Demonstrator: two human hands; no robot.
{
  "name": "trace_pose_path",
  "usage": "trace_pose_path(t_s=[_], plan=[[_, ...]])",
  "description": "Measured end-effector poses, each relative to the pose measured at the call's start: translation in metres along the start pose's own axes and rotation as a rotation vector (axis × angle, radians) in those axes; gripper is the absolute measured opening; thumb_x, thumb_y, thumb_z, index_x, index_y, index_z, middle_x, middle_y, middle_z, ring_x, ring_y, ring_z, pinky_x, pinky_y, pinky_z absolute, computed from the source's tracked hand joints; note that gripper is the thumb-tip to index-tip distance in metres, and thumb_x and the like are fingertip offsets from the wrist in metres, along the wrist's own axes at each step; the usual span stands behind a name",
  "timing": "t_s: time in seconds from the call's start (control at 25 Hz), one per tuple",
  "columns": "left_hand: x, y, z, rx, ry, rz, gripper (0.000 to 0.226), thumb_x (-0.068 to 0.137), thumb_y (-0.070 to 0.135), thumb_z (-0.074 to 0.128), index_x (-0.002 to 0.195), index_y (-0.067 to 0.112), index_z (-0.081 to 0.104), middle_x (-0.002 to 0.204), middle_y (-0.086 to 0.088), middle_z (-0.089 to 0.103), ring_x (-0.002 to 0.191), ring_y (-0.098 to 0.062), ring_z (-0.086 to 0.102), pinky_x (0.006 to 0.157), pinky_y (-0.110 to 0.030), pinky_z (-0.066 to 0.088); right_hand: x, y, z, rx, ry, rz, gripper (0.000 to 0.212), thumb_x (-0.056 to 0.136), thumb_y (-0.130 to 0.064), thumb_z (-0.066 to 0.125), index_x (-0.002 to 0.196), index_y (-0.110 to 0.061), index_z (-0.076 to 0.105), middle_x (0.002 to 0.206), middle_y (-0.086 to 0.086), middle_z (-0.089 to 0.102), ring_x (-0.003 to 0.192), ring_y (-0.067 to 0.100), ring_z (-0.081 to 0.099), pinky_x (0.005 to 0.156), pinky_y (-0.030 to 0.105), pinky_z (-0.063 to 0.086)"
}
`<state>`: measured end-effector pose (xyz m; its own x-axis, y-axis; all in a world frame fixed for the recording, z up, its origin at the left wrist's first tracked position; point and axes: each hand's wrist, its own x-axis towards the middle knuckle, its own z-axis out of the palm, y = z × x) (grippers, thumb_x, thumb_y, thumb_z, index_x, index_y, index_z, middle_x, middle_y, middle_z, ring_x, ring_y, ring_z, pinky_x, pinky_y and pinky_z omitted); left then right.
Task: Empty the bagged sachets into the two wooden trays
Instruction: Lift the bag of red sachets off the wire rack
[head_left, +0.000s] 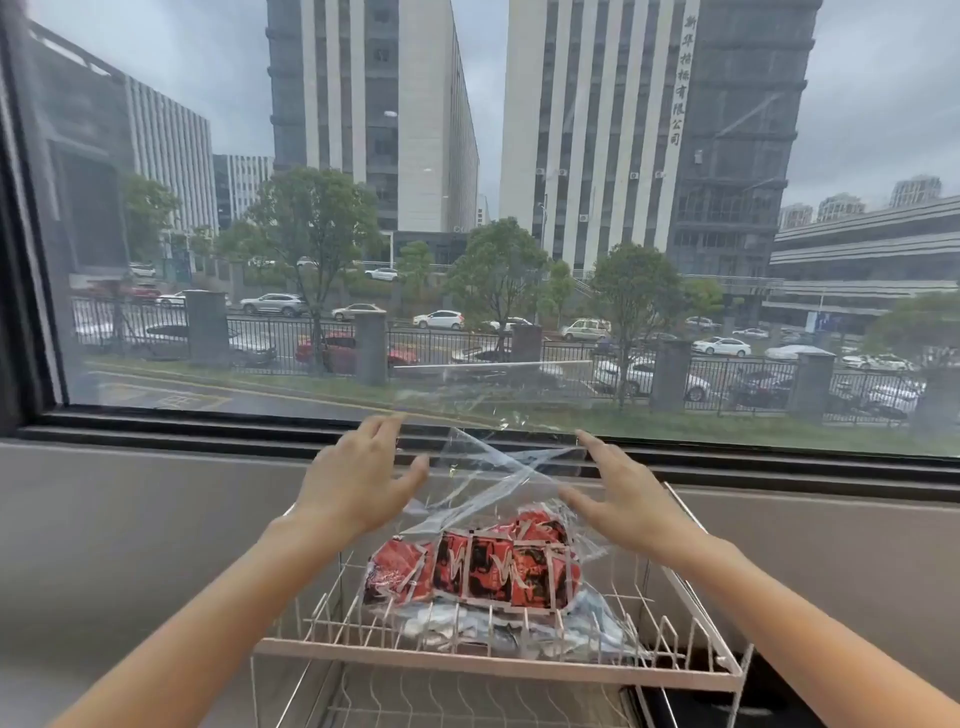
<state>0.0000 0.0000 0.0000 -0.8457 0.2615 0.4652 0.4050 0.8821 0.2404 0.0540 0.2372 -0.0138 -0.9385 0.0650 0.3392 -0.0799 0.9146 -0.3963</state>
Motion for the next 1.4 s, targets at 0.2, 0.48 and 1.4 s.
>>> trace_pose_path(t_s=[0.2,0.48,1.4], plan=[[0.004,-0.024,0.053,0.028,-0.283,-0.122,0.074,0.087,0.056,0.034,0.144,0.016,0.010,0.152,-0.005,0.022,0.134,-0.023,0.033,0.102,-0.041,0.037,0.013,0.020,0.044,0.050,-0.156,0.151,0.075,0.088,-0.040,0.051,0.145,-0.012,0.010,0.152,0.009,0.026,0.139,0.023,0.026,0.112,0.035,0.024],[0.004,-0.047,0.103,-0.089,-0.493,-0.195,0.090,0.081,0.060,0.044,0.143,0.004,0.010,0.146,-0.017,0.032,0.130,-0.028,0.039,0.105,-0.037,0.037,0.017,0.027,0.077,0.150,-0.111,0.259,0.072,0.083,-0.043,0.059,0.137,-0.006,0.028,0.138,0.014,0.043,0.125,0.026,0.042,0.103,0.037,0.037],[0.006,-0.047,0.075,-0.650,-0.167,-0.187,0.021,0.074,0.026,0.071,0.086,0.025,0.053,0.093,-0.004,0.068,0.084,-0.022,0.064,0.076,-0.031,0.049,0.004,0.023,0.070,0.455,0.168,-0.023,0.020,0.092,-0.018,0.050,0.090,-0.037,0.044,0.093,-0.009,0.064,0.087,0.003,0.061,0.068,0.012,0.048]])
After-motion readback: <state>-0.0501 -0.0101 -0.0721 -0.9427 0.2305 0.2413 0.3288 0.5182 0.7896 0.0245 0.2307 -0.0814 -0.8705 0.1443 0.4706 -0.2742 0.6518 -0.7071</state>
